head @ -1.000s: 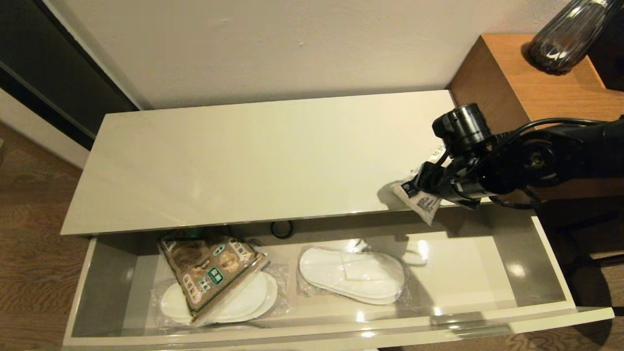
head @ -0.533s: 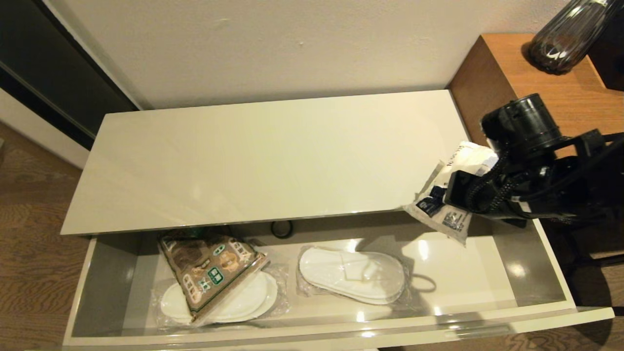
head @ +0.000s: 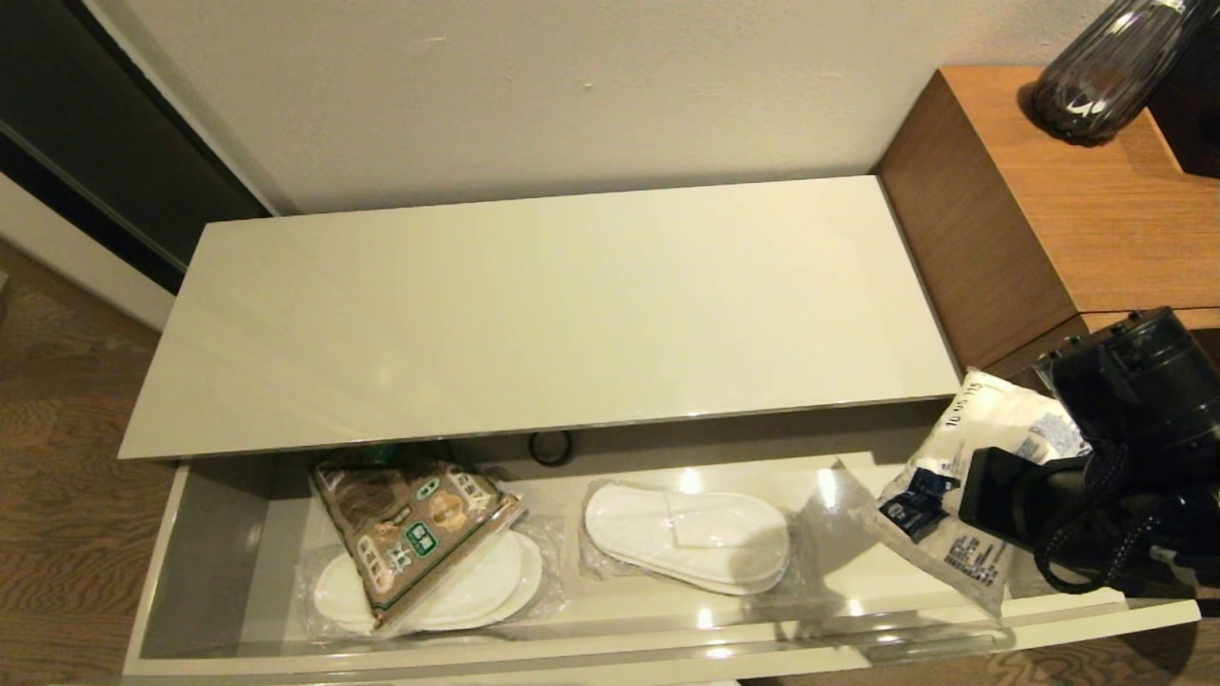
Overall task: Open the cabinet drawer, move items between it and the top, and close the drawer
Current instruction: Put the tissue in the drawer
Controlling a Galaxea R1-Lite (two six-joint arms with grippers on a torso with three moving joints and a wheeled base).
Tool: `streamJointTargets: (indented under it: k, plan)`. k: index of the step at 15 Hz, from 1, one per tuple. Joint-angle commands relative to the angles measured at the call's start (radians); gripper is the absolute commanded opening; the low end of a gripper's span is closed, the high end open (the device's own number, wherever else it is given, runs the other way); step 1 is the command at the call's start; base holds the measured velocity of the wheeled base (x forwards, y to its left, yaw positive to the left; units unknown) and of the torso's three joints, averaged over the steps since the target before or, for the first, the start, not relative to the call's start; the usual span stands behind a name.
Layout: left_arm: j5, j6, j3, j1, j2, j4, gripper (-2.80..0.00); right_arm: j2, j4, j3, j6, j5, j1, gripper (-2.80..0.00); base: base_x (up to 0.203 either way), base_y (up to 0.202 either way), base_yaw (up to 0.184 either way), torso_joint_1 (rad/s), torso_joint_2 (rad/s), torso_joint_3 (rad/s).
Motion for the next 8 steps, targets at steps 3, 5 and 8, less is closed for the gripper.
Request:
streamJointTargets:
  k: [3,5,8]
  plan:
    - [0.0,0.001,0.0,0.0,0.002,-0.001,-2.8,0.084,-0.063,0.022,0.088,-0.015,-0.044,-2.8,0.0,0.0,0.0,0.0,0.0,0.0]
    - [0.0,-0.001,0.0,0.0,0.002,-0.001,-2.8,0.124,-0.07,0.023,0.132,-0.04,-0.083,-2.8,0.0,0.0,0.0,0.0,0.0,0.0]
    - [0.001,-0.001,0.0,0.0,0.002,-0.001,-2.8,0.178,-0.143,0.06,0.173,-0.044,-0.133,-2.8,0.0,0.0,0.0,0.0,0.0,0.0]
